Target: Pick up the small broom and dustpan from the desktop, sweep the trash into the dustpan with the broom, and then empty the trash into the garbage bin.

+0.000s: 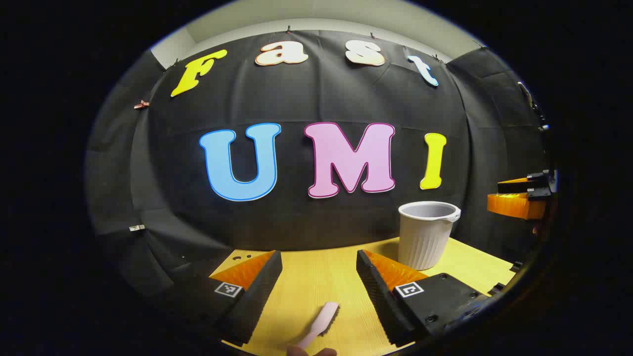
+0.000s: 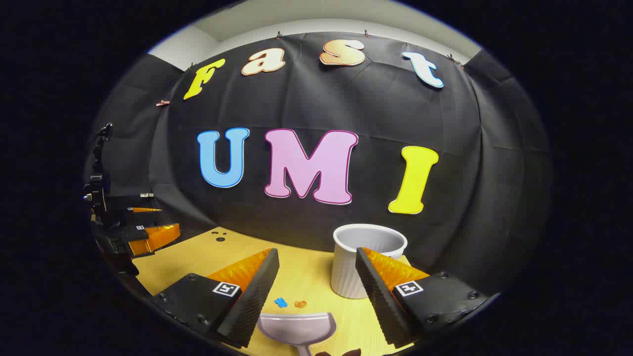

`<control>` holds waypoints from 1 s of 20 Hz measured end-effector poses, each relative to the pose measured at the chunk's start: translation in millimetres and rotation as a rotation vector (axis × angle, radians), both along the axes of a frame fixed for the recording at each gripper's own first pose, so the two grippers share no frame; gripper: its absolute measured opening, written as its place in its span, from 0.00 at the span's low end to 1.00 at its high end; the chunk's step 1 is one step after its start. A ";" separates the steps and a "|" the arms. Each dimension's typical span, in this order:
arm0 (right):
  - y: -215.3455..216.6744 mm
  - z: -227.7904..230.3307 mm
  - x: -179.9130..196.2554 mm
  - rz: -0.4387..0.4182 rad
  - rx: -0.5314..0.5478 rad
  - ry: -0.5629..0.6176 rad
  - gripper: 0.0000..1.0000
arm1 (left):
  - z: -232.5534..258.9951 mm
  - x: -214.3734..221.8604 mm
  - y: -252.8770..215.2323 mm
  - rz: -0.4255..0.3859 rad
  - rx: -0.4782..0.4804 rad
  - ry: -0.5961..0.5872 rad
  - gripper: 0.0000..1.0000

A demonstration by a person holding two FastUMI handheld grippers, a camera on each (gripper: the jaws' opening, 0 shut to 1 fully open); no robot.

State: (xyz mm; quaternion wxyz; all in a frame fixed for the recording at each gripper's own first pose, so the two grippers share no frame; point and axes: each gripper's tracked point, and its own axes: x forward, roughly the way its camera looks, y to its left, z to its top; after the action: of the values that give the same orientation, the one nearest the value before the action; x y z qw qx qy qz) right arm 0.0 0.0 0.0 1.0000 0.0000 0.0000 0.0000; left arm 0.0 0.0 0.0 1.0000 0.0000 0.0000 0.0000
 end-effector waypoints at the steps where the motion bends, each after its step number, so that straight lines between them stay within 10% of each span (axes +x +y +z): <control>1: -0.5 -0.7 1.4 0.001 0.002 0.001 0.98 | -0.9 -0.1 -0.4 -0.001 0.001 0.001 0.96; 20: 12.0 -51.2 -4.2 0.051 -0.022 0.201 0.98 | -7.0 3.1 3.3 -0.010 0.018 0.014 0.96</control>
State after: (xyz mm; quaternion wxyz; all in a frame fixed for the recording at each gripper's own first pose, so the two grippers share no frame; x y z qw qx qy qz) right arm -4.2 12.0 -51.2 0.9946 -0.0109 0.1001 0.0252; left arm 3.1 3.3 -7.0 0.9999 0.0091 0.0071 -0.0049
